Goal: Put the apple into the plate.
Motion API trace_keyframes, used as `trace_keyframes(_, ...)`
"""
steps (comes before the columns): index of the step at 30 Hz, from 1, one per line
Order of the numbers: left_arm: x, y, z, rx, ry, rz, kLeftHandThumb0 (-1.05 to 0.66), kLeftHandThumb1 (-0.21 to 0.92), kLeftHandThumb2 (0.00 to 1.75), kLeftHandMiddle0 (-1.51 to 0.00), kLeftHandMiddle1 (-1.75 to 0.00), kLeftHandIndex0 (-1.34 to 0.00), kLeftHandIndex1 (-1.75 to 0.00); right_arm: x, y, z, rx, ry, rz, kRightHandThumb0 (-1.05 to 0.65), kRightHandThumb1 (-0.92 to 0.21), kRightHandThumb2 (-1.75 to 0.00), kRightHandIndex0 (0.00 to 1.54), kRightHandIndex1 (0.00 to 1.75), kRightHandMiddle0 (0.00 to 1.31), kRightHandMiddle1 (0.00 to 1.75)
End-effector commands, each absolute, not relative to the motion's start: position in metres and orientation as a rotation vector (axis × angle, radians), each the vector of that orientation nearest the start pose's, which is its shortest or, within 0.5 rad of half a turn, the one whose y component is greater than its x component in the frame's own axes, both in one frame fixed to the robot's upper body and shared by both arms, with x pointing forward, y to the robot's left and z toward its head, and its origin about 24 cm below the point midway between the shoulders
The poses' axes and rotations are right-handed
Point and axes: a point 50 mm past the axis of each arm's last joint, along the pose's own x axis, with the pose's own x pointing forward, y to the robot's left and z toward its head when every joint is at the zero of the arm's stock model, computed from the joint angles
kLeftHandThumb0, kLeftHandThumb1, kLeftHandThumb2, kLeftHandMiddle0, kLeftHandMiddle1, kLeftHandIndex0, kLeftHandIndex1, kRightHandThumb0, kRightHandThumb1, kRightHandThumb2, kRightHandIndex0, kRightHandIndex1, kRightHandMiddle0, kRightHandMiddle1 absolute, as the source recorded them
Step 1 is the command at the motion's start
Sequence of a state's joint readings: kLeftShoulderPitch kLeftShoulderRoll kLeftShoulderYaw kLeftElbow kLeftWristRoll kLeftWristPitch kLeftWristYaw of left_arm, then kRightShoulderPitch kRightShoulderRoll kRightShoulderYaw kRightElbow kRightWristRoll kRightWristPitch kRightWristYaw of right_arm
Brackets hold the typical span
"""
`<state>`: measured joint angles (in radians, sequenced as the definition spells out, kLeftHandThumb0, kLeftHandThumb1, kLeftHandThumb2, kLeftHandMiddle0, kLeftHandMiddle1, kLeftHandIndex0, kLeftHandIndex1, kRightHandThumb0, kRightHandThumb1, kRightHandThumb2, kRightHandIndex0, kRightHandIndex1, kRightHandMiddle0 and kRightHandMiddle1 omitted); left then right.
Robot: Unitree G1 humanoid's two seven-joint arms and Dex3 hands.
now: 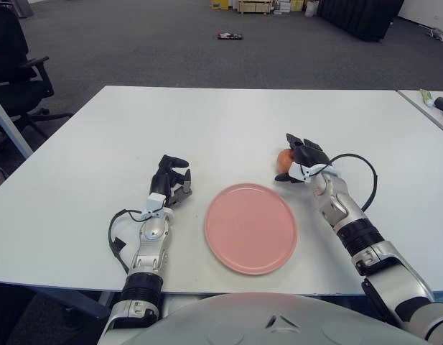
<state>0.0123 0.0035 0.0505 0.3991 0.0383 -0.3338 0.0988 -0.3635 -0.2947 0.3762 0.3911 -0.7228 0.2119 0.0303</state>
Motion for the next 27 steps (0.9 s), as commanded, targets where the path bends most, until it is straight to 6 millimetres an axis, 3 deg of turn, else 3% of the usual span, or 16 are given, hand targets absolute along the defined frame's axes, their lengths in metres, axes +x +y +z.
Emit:
trace_keyframes(1,0.229,0.167,-0.032,0.032,0.14,0.141,-0.39,0.64,0.91,-0.54,-1.75,-0.37,-1.75,0.318,-0.135,0.031,-1.181,0.143,0.272,-0.82,-0.52,-0.56,0.0,0.0,0.0,0.16)
trace_keyframes(5,0.229,0.167,-0.032,0.028,0.139,0.143,-0.39,0.64,0.92,-0.56,-1.75,-0.37,-1.75,0.324,-0.136,0.022,-1.182,0.192,0.292,-0.8,-0.48,-0.66,0.0,0.0,0.0,0.2)
trace_keyframes(13,0.228,0.168,-0.032,0.031,0.144,0.152,-0.39,0.66,0.89,-0.53,-1.75,-0.35,-1.75,0.332,-0.135,0.011,-1.181,0.272,0.316,-0.82,-0.49,-0.7,0.0,0.0,0.0,0.24)
trace_keyframes(27,0.228,0.168,-0.032,0.047,0.151,0.157,-0.39,0.64,0.91,-0.52,-1.75,-0.37,-1.75,0.341,-0.121,-0.012,-1.212,0.399,0.33,-0.59,-0.36,-0.92,0.02,0.01,0.0,0.51)
